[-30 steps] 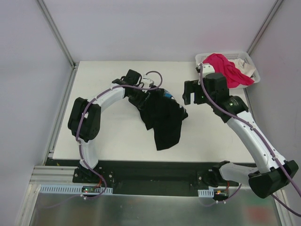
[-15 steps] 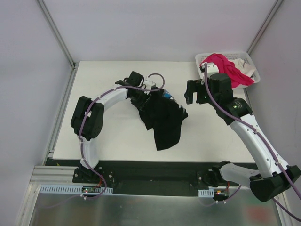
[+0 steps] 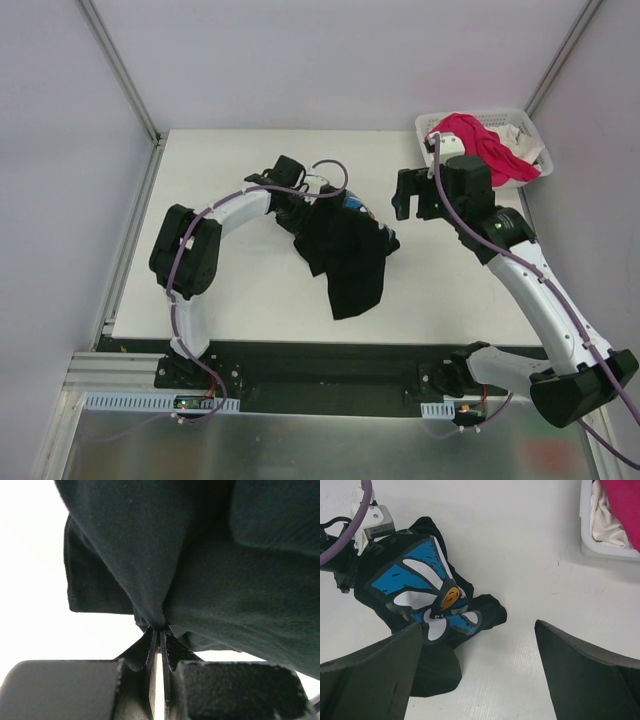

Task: Fold and stack the t-shirts
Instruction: Flatten out the tshirt

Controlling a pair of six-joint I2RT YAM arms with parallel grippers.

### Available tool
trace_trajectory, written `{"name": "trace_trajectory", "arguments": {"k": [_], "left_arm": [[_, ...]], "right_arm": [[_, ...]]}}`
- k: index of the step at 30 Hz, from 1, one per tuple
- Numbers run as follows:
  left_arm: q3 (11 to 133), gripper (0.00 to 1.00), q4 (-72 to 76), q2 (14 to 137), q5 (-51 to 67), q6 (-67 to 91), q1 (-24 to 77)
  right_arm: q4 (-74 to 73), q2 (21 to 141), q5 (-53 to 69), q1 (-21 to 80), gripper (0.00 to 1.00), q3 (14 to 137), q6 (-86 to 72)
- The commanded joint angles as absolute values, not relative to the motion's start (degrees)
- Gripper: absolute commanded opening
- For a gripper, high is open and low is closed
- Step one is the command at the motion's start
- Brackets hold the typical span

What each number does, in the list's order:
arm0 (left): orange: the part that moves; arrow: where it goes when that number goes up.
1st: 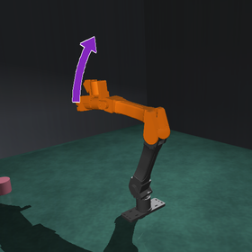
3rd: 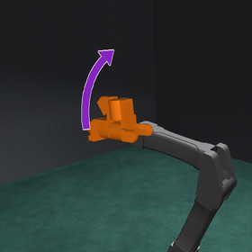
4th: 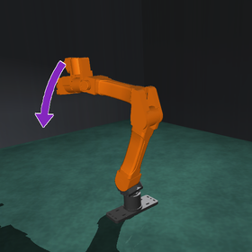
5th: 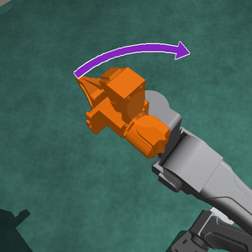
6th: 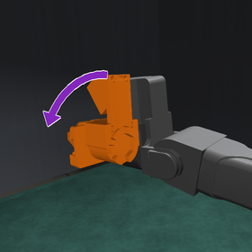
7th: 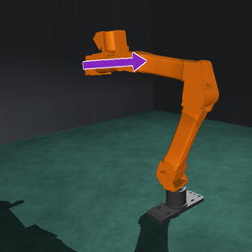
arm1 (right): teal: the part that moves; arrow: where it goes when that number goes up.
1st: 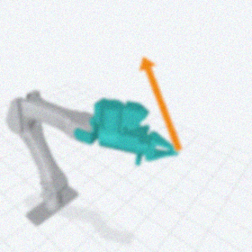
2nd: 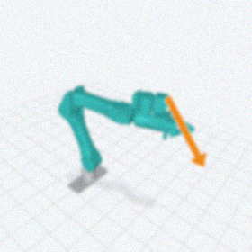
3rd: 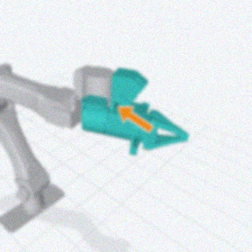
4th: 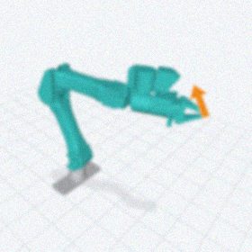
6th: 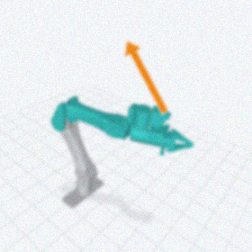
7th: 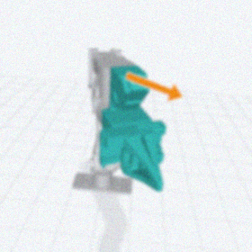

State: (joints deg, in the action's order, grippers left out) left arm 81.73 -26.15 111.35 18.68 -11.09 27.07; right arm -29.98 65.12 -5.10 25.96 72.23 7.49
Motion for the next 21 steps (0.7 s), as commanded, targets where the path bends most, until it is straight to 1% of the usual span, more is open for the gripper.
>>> {"name": "trace_trajectory", "arguments": {"k": [1,4,8,14,21], "left_arm": [[78.93,0.0,-24.45,106.09,13.37,-8.62,27.69],[75.42,0.0,-20.24,102.58,9.95,-6.69,27.69],[73.74,0.0,-17.76,96.96,3.53,-4.66,27.69],[74.09,0.0,-17.14,89.93,-6.74,-3.26,27.6],[72.07,0.01,-17.14,82.71,-15.36,-0.79,27.25]], "right_arm": [[-26.98,67.23,-4.66,25.58,0.96,70.58,7.03],[-26.37,68.64,-4.48,25.49,0.96,69.35,6.77],[-26.1,69.34,-4.13,25.31,0.96,68.99,6.59],[-26.28,68.73,-3.96,24.87,0.96,68.47,6.77],[-26.46,68.38,-3.69,24.26,0.96,67.33,6.5]]}}
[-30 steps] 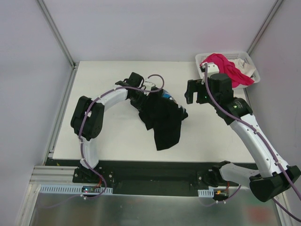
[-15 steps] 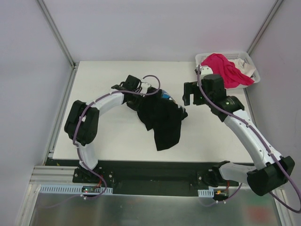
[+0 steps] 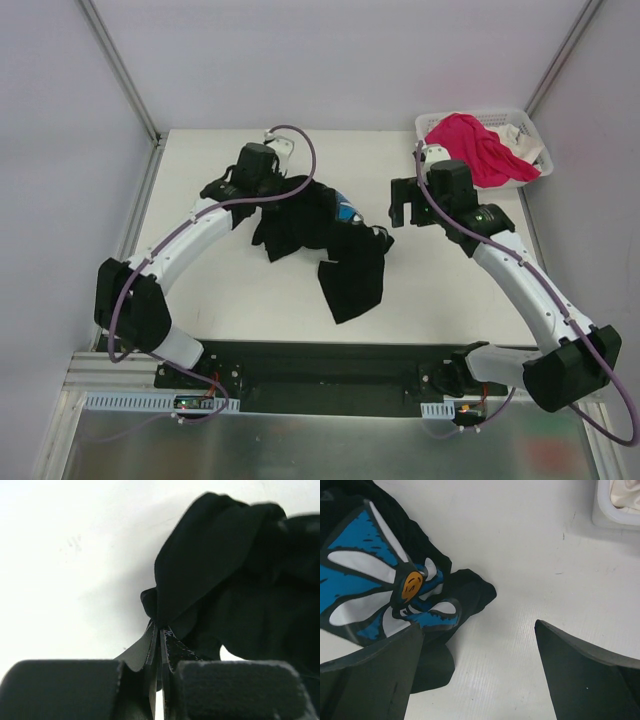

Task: Fold and stack the t-shirts
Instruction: Flatten out the tshirt

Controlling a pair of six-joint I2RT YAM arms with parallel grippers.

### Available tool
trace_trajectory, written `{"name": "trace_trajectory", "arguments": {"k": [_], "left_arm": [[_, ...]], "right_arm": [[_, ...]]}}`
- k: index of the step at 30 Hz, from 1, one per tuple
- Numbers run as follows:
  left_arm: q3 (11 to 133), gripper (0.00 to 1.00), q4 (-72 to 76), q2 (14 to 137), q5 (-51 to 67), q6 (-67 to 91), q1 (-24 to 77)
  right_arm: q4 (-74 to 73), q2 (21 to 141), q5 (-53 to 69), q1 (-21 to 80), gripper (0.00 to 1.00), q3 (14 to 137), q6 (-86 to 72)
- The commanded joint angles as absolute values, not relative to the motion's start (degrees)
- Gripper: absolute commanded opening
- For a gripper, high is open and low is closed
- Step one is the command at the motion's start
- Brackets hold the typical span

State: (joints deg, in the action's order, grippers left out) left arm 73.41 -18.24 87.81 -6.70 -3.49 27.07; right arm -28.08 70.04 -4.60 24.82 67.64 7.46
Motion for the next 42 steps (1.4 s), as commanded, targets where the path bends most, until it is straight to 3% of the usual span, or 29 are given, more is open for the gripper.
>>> {"name": "trace_trajectory", "arguments": {"k": [1,24,30,34,37,40,42], "left_arm": [[71.98,0.01,-17.23,81.92,-16.34,-0.53,27.07],[71.9,0.04,-23.73,62.58,-49.81,2.64,26.28],[69.79,0.08,-23.82,59.59,-51.68,6.93,25.75],[68.47,0.29,-23.82,59.68,-50.45,9.31,25.75],[68.64,0.65,-23.73,60.2,-50.01,9.84,25.84],[69.26,0.79,-23.73,60.91,-48.44,9.84,25.84],[69.61,0.82,-23.73,61.43,-45.1,9.67,25.84]], "right_arm": [[-26.46,68.29,-3.6,24.34,0.96,67.24,6.5],[-27.07,64.16,-2.29,24.08,0.96,63.9,5.45],[-27.07,63.28,-2.46,24.0,0.96,62.32,5.54],[-26.37,63.54,-2.29,23.99,0.96,61.26,5.27],[-26.19,64.25,-2.02,24.0,0.96,61.08,5.27],[-25.58,65.21,-0.97,23.99,0.97,61.0,4.66],[-24.96,66.35,-0.44,24.43,0.97,60.91,3.96]]}}
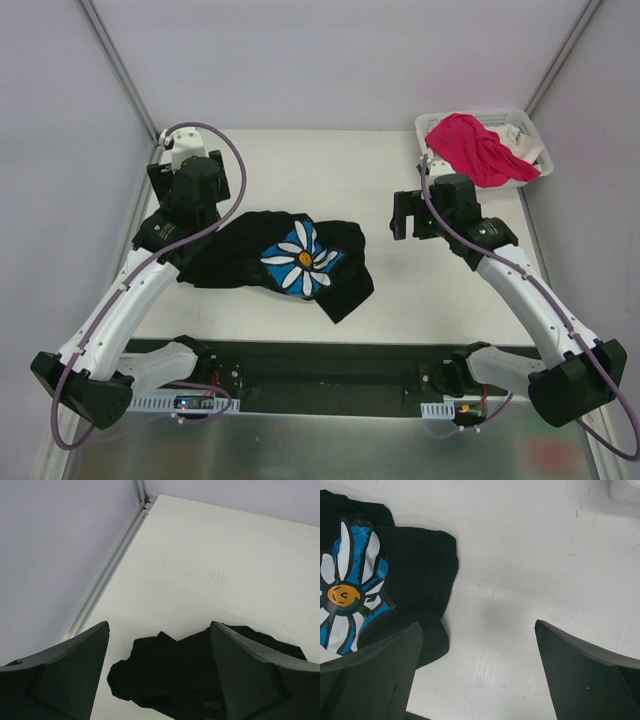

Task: Fold and stack the t-shirts
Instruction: Flatten out the tshirt

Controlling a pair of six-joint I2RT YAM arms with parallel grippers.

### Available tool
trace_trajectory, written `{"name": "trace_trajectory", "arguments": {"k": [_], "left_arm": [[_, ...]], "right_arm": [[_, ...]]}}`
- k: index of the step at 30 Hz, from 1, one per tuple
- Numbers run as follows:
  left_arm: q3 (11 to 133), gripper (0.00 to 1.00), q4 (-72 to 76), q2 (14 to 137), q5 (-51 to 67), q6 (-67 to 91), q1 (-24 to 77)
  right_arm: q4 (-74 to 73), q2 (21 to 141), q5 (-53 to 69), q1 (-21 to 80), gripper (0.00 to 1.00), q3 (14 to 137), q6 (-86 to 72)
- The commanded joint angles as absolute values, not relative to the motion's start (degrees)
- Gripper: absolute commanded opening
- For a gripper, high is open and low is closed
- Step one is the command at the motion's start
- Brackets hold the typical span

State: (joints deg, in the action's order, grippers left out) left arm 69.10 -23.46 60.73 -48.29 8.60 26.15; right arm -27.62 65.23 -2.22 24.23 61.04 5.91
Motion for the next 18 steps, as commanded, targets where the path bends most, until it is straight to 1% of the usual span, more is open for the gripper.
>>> {"name": "trace_trajectory", "arguments": {"k": [1,5,7,12,14,18], "left_arm": [[69.52,0.83,-23.73,61.78,-43.35,9.49,25.84],[68.03,0.85,-23.64,62.93,-36.93,10.19,25.84],[68.12,0.86,-23.64,64.5,-33.93,9.85,25.84],[68.47,0.87,-23.47,66.53,-28.4,8.44,25.84],[68.29,0.86,-23.03,66.1,-27.6,8.53,25.84],[68.03,0.86,-22.59,64.78,-26.11,7.74,25.84]], "right_arm": [[-24.53,66.79,1.82,24.87,0.98,60.56,3.69],[-22.94,71.18,0.44,28.91,0.98,61.16,3.43],[-22.5,75.39,0.35,30.76,0.98,61.96,3.34],[-20.48,84.62,1.93,33.39,0.99,67.65,2.81],[-21.44,89.11,1.67,34.19,0.99,70.04,2.99],[-18.37,94.65,2.55,34.19,0.99,71.89,3.08]]}}
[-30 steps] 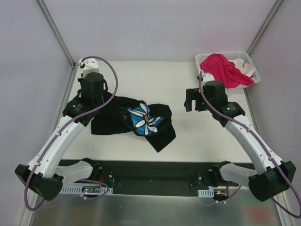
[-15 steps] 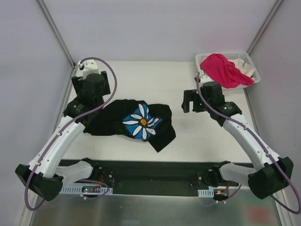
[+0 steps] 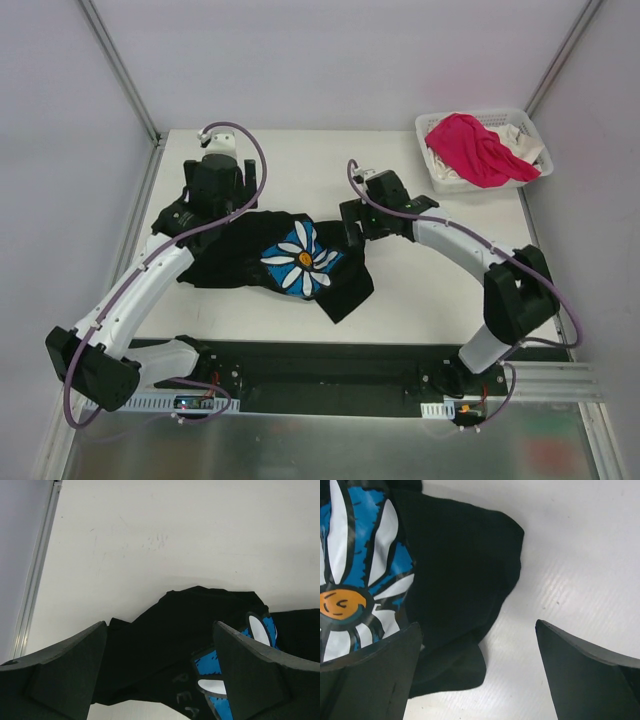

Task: Fold and stack the t-shirts
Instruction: Flatten out the tshirt

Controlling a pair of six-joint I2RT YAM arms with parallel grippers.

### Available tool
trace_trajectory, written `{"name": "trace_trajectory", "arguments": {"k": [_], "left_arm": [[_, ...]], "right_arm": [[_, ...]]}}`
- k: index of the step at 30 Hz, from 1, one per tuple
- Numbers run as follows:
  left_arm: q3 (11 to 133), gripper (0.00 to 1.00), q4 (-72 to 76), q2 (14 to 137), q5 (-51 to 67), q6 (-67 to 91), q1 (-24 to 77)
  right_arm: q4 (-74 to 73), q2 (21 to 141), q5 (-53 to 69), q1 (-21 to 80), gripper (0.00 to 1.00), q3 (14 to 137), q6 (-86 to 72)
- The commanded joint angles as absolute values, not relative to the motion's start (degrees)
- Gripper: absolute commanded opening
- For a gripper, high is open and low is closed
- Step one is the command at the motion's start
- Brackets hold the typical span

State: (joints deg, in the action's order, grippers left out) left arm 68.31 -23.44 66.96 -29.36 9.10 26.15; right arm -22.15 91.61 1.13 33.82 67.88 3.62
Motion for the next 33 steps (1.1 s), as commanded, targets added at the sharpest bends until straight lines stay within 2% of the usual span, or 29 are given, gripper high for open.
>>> {"name": "trace_trajectory", "arguments": {"k": [1,5,13,15,19,21,23,24,25,26,27,33], "left_arm": [[68.11,0.86,-22.59,64.34,-26.1,7.56,25.84],[68.38,0.85,-22.59,64.25,-26.37,6.51,25.84],[68.99,0.85,-22.5,65.3,-25.67,6.24,25.84],[68.99,0.84,-22.5,65.22,-25.75,6.33,25.84],[68.64,0.84,-22.41,65.04,-26.1,6.24,25.84],[68.64,0.84,-22.41,64.95,-26.1,6.24,25.84],[68.56,0.84,-22.41,64.78,-26.19,6.15,25.84],[68.64,0.84,-22.33,64.6,-26.45,6.07,25.84],[68.47,0.84,-22.32,64.51,-26.46,5.98,25.84],[68.38,0.84,-22.32,64.51,-26.8,5.8,25.84],[68.29,0.84,-22.32,64.42,-26.81,5.89,25.84],[67.94,0.84,-22.32,64.95,-24.09,5.45,25.84]], "right_arm": [[-18.72,96.22,2.72,34.28,0.99,73.9,3.34],[-20.3,103.43,4.13,34.45,0.95,78.22,3.34],[-19.43,105.99,4.4,35.24,0.93,77.7,2.46],[-19.07,106.0,4.39,35.33,0.84,76.29,2.29],[-17.75,106.08,3.69,35.33,0.5,75.15,2.37],[-18.02,106.26,3.52,35.42,0.48,75.32,2.37],[-17.93,106.35,3.34,35.33,0.37,75.32,2.37],[-17.93,106.26,2.9,35.33,0.29,75.32,2.37],[-17.93,106.26,2.55,35.33,0.11,75.32,2.29],[-17.93,106.26,2.11,35.25,0.05,75.32,2.29],[-17.93,106.17,1.59,35.24,0.01,75.41,2.29],[-18.63,105.73,0.44,33.05,0.01,77.16,2.11]]}}
